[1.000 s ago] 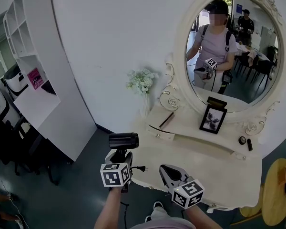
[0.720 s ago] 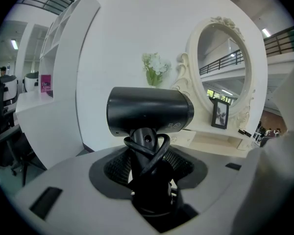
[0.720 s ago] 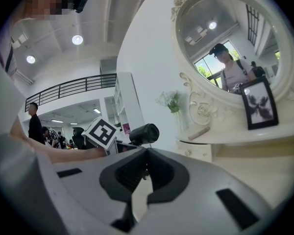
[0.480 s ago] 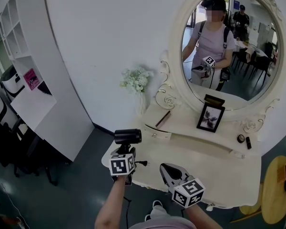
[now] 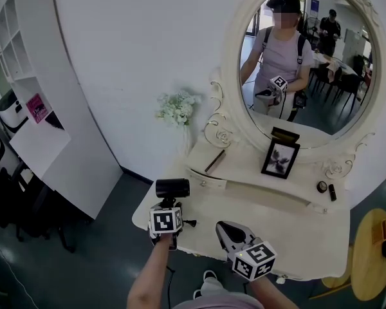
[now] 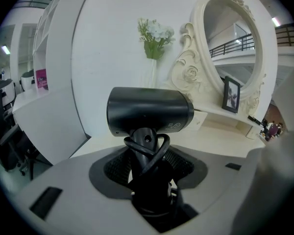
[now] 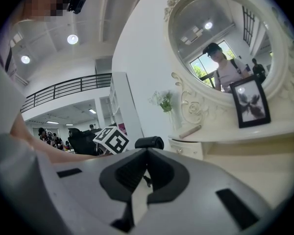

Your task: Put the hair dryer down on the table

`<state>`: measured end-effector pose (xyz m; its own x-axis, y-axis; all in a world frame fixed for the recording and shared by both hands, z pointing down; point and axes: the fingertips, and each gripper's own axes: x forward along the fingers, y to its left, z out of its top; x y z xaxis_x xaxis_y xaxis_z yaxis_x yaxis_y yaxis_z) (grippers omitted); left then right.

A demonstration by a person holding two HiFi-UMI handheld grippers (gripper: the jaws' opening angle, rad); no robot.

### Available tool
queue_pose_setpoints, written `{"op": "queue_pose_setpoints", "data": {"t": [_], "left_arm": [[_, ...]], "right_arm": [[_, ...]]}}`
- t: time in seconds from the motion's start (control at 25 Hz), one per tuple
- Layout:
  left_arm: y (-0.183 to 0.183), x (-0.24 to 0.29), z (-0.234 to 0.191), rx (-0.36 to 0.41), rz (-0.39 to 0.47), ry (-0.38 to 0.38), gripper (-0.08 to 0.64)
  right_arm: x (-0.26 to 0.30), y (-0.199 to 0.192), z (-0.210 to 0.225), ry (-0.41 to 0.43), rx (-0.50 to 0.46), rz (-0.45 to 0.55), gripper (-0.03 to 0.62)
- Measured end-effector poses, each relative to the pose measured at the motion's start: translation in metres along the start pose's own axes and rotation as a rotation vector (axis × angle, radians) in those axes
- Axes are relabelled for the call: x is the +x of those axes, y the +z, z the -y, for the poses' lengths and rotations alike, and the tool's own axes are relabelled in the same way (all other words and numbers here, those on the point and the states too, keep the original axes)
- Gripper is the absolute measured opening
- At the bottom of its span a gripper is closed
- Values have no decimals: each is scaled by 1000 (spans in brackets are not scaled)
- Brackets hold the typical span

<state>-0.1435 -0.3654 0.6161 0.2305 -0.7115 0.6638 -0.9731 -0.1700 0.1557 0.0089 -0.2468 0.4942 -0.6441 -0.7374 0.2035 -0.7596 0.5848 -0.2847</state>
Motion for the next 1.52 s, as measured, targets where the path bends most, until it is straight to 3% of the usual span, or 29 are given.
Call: {"op": "queue_pose_setpoints", "data": {"t": [0.4, 1.16, 1.52], "left_arm": [[-6, 19, -6, -40, -99, 20, 201], [-19, 33, -9, -69, -205, 14, 201], [-17, 35, -8, -28, -235, 23, 202]], "right_arm": [[6, -4, 4, -3, 10, -14, 2], [9, -8, -2, 2, 11, -24, 2], [7, -10, -5, 9, 24, -24, 2]]}}
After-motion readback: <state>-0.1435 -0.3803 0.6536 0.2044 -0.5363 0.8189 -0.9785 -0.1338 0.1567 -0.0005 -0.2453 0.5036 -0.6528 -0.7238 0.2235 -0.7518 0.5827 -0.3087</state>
